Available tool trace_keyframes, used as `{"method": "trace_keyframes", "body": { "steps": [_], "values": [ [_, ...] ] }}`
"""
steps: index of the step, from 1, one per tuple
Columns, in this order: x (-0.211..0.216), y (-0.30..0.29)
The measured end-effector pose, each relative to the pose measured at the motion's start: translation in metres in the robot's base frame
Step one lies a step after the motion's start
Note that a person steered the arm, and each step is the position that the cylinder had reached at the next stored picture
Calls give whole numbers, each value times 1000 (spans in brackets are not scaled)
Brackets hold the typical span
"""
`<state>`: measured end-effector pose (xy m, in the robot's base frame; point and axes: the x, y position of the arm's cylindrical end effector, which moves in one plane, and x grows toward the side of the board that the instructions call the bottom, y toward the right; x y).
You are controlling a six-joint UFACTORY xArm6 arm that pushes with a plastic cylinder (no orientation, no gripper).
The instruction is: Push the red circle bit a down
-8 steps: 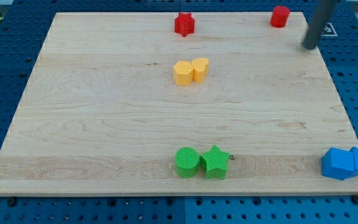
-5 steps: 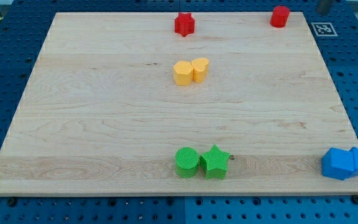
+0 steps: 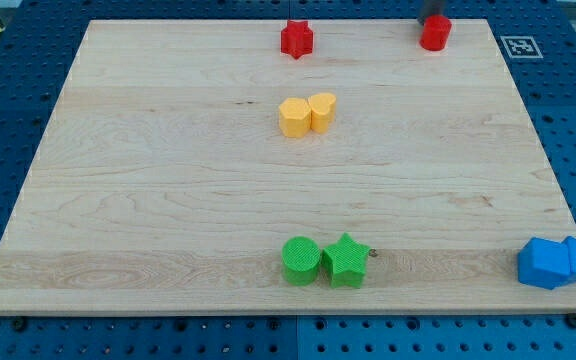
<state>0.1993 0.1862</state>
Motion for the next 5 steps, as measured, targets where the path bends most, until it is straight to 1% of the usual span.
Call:
{"method": "trace_keyframes", "body": {
  "steps": [1, 2, 3, 5],
  "values": [
    [18, -14],
    [29, -14],
    [7, -15],
    [2, -11]
  ]
}}
